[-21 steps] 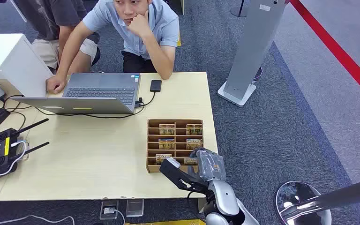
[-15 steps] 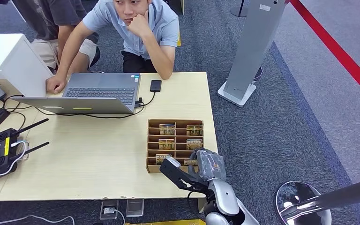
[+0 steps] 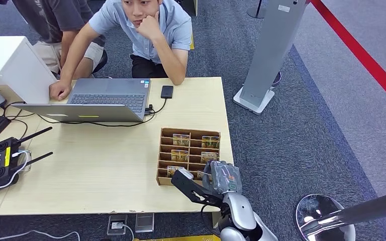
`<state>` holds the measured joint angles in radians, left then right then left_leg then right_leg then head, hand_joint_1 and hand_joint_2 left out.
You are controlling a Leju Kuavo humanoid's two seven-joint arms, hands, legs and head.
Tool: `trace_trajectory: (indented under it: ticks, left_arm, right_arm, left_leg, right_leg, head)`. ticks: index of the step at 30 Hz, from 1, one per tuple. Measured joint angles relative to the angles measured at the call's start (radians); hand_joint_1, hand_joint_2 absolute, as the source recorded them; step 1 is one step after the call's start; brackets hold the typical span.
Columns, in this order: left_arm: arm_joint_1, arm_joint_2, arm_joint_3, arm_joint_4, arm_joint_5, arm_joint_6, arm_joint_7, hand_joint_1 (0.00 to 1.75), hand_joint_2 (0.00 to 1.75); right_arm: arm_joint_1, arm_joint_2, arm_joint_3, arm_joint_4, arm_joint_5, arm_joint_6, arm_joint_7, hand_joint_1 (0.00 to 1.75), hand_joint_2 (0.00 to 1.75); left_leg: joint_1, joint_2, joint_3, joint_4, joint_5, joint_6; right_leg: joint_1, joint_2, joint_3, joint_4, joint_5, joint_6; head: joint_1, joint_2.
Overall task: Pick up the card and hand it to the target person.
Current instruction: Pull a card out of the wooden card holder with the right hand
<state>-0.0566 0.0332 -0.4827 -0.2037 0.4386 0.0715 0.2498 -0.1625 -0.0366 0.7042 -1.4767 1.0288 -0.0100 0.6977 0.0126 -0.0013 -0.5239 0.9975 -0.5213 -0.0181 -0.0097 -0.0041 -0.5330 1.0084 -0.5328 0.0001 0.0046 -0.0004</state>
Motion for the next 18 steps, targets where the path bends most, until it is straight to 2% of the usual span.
trace_trajectory:
  ticks: [11, 18]
  left_arm:
    - [0.0, 0.006, -0.001, 0.0, 0.021, 0.044, -0.009, 0.0, 0.0]
    - [0.0, 0.007, -0.001, 0.0, 0.031, 0.039, -0.009, 0.0, 0.0]
  right_arm:
    - [-0.004, -0.002, 0.004, 0.0, -0.017, -0.025, 0.0, 1.75, 1.75]
    - [-0.023, -0.019, 0.016, -0.034, -0.035, -0.092, -0.018, 1.75, 1.75]
  left_leg:
    - [0.0, 0.0, 0.0, 0.0, 0.0, 0.0]
    - [0.0, 0.0, 0.0, 0.0, 0.0, 0.0]
  right_leg:
    - [0.0, 0.0, 0.0, 0.0, 0.0, 0.0]
    - [0.0, 0.0, 0.0, 0.0, 0.0, 0.0]
  head:
    - [0.0, 0.0]
    - [0.0, 0.0]
